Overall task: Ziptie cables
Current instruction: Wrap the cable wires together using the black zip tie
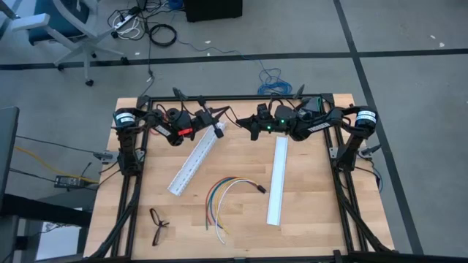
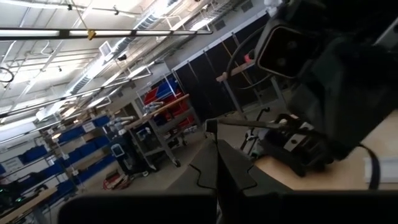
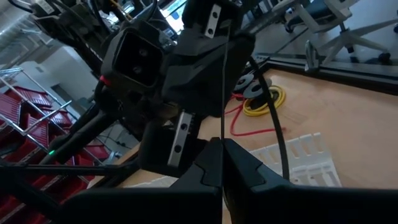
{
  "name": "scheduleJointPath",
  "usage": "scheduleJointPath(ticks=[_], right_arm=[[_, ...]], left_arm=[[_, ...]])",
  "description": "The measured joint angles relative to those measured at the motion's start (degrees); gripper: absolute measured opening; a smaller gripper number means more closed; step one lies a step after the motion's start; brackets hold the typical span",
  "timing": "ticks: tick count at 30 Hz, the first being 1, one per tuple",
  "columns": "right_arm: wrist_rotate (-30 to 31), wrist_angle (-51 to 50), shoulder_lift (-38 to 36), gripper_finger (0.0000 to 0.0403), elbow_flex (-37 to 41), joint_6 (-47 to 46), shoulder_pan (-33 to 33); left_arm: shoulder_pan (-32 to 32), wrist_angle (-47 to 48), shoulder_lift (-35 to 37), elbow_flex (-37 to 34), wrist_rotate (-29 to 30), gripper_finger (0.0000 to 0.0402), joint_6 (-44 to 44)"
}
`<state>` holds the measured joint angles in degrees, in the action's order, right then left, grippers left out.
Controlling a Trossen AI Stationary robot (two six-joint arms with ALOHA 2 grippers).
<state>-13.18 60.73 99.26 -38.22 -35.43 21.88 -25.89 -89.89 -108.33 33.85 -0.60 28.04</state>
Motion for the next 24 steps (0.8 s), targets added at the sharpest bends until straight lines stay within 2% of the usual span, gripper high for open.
scheduleJointPath(ticks=[24], right_arm=[[-2.0,-0.07,0.02,0.0,0.02,1.98,0.23]], left_arm=[[0.01,0.02,0.0,0.0,-0.09,0.0001,0.0]])
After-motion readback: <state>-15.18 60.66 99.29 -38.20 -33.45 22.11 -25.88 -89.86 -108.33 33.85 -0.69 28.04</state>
